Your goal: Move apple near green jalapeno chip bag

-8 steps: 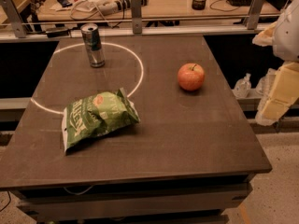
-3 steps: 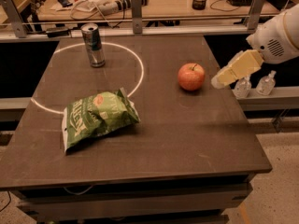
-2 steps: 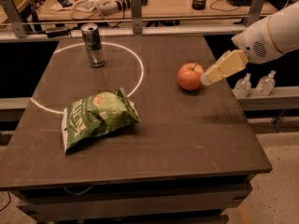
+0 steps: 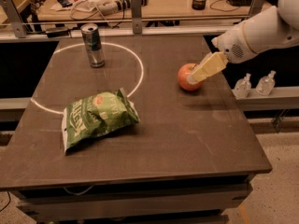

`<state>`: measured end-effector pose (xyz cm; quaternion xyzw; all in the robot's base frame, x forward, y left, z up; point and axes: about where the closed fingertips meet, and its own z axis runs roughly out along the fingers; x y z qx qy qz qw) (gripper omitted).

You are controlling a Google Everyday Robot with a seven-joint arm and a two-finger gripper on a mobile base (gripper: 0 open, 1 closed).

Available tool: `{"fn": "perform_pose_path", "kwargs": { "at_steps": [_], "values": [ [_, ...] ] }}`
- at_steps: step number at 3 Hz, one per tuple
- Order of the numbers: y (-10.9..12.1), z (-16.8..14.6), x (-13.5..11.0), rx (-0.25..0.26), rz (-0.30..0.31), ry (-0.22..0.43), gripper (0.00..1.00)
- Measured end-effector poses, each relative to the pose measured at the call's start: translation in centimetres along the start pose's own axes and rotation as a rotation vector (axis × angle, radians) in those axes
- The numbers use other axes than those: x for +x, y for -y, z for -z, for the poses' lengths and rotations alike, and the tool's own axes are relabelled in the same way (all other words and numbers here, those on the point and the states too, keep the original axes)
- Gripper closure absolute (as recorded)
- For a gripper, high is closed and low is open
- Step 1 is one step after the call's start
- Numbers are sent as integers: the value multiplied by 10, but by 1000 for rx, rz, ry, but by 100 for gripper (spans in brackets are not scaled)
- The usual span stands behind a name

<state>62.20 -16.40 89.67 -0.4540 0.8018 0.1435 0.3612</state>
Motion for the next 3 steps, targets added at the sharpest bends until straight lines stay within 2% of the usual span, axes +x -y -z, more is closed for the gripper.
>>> {"fn": "perform_pose_path", "kwargs": {
  "at_steps": [1,3],
  "values": [
    [0,-25,-3,-57,28,-12,0],
    [-17,-44,4,-110,3,-31,0]
  ]
}}
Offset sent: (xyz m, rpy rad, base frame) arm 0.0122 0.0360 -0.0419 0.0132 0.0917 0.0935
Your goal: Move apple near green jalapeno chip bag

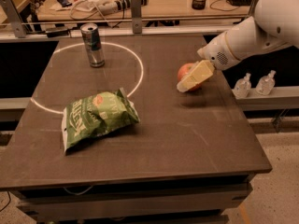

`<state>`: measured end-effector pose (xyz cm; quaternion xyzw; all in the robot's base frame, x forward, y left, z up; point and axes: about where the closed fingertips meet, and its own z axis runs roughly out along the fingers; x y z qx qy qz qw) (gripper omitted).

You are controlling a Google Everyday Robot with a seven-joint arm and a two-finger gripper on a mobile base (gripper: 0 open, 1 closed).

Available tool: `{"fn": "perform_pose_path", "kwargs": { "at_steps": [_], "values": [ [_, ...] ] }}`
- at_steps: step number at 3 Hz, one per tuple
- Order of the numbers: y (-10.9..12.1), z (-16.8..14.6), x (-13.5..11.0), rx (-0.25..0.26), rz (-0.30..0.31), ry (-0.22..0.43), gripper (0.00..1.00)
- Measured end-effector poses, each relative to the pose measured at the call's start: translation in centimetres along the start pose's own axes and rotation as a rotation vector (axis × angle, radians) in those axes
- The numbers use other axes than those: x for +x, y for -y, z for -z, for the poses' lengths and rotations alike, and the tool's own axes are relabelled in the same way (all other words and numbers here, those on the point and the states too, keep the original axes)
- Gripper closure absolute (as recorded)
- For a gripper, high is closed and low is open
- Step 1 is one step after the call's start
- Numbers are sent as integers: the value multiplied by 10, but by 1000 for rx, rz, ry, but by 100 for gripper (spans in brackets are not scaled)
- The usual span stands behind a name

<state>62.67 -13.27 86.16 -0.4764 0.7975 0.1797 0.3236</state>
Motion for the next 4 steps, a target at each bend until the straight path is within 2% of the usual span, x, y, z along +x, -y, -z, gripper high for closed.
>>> {"fn": "perform_pose_path", "kwargs": {
  "at_steps": [2,3,4],
  "values": [
    [-15,-12,16,-13,-44,-32,0],
    [-17,-15,17,-10,-38,-24,18],
    [-17,-15,14,-2,-21,-12,41]
  ]
}}
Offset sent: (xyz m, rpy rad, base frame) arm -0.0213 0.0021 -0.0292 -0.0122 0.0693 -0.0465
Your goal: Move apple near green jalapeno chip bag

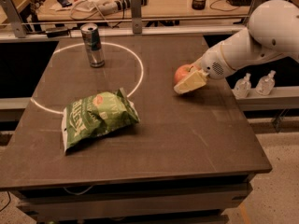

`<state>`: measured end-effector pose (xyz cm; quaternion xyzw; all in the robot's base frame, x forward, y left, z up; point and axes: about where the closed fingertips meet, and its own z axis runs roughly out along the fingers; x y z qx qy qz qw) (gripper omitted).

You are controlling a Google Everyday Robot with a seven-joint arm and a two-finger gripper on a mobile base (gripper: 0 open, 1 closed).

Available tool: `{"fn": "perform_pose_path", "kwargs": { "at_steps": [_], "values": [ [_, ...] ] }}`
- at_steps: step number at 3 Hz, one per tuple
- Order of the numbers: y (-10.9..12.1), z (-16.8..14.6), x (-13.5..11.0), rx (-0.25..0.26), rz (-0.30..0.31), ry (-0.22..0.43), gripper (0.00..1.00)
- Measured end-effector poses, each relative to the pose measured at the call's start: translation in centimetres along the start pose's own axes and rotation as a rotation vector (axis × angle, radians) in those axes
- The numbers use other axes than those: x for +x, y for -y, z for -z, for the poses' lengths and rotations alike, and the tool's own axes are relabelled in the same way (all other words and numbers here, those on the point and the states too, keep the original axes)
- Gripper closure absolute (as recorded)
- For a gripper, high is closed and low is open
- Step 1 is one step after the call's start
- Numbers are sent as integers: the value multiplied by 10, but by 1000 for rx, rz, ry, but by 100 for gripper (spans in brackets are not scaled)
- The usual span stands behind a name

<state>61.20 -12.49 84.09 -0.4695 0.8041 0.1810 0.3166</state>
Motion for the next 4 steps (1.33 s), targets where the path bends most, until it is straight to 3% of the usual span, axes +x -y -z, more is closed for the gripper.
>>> {"fn": "perform_pose_path", "kwargs": {
  "at_steps": [1,2,3,4],
  "values": [
    [0,6,-7,4,14,28,64],
    [-10,25,-39,-28,45,82,87],
    [-32,28,-73,-68,84,107,100],
    [-54,16,-93,-108,117,107,100]
  ]
}}
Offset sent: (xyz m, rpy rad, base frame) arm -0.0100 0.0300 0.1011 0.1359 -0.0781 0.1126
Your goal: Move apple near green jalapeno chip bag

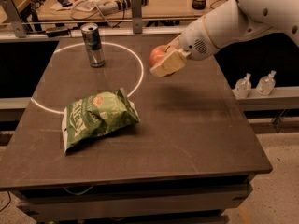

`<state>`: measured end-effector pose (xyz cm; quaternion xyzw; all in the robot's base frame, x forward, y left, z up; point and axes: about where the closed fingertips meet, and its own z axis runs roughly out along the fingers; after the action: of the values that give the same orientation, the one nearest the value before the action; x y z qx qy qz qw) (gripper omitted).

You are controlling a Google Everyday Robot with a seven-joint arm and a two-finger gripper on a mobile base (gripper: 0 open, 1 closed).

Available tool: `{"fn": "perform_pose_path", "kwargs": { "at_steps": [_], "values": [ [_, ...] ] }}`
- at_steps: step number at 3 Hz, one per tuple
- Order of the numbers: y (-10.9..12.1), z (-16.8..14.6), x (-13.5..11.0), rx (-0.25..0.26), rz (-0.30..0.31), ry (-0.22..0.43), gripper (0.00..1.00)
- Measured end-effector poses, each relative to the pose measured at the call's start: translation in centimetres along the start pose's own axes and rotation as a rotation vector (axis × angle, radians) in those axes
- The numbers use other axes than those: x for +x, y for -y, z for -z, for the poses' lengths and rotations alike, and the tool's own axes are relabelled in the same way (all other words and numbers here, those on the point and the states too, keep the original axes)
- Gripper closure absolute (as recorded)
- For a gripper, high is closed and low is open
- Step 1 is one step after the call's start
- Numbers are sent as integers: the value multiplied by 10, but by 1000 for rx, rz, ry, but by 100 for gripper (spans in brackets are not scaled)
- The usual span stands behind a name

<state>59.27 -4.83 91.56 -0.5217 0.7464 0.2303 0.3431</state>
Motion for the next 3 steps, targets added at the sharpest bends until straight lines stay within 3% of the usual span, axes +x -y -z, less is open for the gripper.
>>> {"fn": "perform_pose_path", "kwargs": {
  "at_steps": [1,3],
  "values": [
    [-20,-23,-11,-31,29,-13,100],
    [-38,-68,2,-48,1,-81,100]
  ]
}}
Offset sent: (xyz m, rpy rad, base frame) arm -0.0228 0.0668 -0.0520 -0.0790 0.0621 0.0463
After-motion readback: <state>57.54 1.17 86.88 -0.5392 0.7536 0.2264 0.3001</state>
